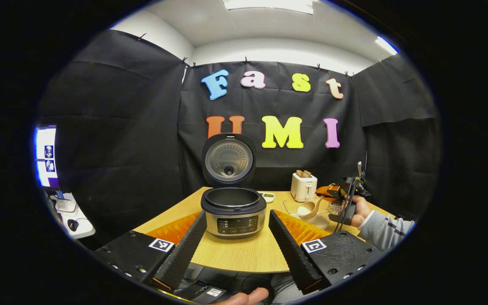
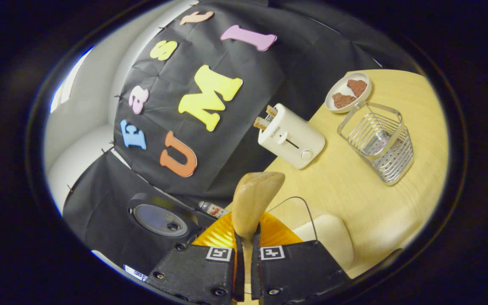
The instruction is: Close the left gripper, press the button to open the rice cooker; take a wooden spoon from the chopstick holder with the right hand, scoop a spoonful of rice and pour it into the rice cooker, then put the wooden spoon back into the chopstick holder.
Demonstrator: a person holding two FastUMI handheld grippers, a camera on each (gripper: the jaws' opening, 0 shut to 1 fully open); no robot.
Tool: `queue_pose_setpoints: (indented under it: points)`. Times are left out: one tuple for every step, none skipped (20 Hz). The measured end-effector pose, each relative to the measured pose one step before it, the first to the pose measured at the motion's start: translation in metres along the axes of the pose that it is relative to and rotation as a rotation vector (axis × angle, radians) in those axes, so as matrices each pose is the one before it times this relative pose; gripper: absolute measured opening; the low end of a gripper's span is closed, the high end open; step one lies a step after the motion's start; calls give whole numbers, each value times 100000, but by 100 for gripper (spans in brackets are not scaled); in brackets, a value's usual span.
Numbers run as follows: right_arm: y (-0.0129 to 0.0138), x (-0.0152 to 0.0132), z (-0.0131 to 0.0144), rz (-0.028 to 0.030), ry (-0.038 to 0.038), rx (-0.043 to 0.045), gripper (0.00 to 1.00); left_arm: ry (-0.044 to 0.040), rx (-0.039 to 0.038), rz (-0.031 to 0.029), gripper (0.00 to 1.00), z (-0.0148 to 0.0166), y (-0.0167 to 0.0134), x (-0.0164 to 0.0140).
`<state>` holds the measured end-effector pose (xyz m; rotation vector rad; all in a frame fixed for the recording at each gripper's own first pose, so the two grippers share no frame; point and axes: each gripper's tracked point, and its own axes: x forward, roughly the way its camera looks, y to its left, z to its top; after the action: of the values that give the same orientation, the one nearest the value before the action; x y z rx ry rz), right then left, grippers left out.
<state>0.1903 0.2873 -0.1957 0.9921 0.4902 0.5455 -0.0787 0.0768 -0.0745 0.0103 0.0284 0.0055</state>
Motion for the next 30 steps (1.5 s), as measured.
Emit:
queue_pose_setpoints:
  points:
    - [-235, -111, 298, 150, -728, 2177, 11, 207, 201, -210, 94, -61, -187, -17]
    - [-160, -294, 265, 174, -339, 2930, 11, 202, 488, 10, 94, -102, -40, 13]
    - [-176, -180, 248, 946, -361, 4699, 11, 91, 712, 125, 94, -108, -63, 18]
    - [62, -245, 269, 1547, -513, 6128, 11, -229, 590, 300, 94, 208, -35, -89]
    - [129, -109, 109, 2450, 88, 7033, 11, -477, 49, 588, 94, 197, 48, -72]
    - [191, -146, 70, 2823, -622, 7690, 11, -185, -400, 541, 94, 76, 63, -54]
    - [122, -43, 25, 2524, -340, 7621, 11, -250, -407, -131, 94, 139, -55, -95]
    - [199, -205, 178, 2087, -1111, 6636, 11, -449, -278, -578, 94, 143, -199, 32]
    - [174, -90, 12, 957, -520, 3628, 11, -216, -161, -235, 94, 94, -57, -78]
    - [70, -9, -139, 286, -878, 1666, 11, -13, 140, 134, 94, -59, 91, -1]
    - [208, 119, -147, 108, -262, 86, 11, -162, 354, 376, 94, 33, 177, 5]
    - [772, 4, -307, 958, 172, -551, 11, -94, 213, 424, 94, 20, 291, -51]
    - [1073, 31, -212, 2247, -261, 125, 11, 21, -101, 288, 94, -153, 196, -74]
    - [1177, 69, -440, 2640, 321, 453, 11, 101, -473, 512, 94, -68, 271, -87]
    - [1069, 202, -552, 2013, 821, 356, 11, 409, -735, 785, 94, -132, 463, 8]
    - [743, 195, -614, 1025, 825, 53, 11, 323, -595, 807, 94, -100, 465, -88]
    - [683, 331, -736, 475, 588, -38, 11, 35, -541, 860, 94, -82, 552, -106]
    - [979, 275, -896, 437, 1559, -503, 11, -85, -510, 833, 94, 107, 496, -85]
    - [1084, 441, -1155, 1448, 2134, -1235, 10, -533, -421, 533, 94, 125, 484, -114]
    - [1430, 340, -1079, 2256, 1660, -1419, 11, -1740, -377, -537, 94, 419, 107, -360]
    - [983, 761, -1027, 1734, 1720, -1768, 11, -2840, -332, -1617, 94, 667, -199, -224]
    - [668, 617, -1060, 509, 1541, -1380, 11, -1846, -236, -2031, 94, 338, -270, -204]
    - [474, 775, -983, -316, 1356, -1676, 11, -1340, 88, -1819, 94, 273, -322, -258]
    - [493, 779, -1012, -484, 1652, -1826, 10, -1448, 964, -1478, 94, 252, -188, -242]
    - [396, 864, -929, -465, 1211, -1667, 10, -1527, 1705, -513, 94, 357, -118, -260]
    - [388, 810, -856, -793, 1305, -1387, 11, -1188, 1947, 145, 94, 240, 140, -215]
    - [326, 953, -532, -646, 514, -790, 11, -878, 1634, 556, 94, 27, 211, -36]
    - [304, 864, -408, -847, 630, -370, 11, -89, 1213, 577, 94, 6, 32, -17]
    - [408, 879, -318, -683, 502, -764, 10, 866, 701, 805, 94, -311, -5, -71]
    - [438, 797, -279, -862, 220, -1966, 11, 994, 410, 824, 94, -317, 206, -135]
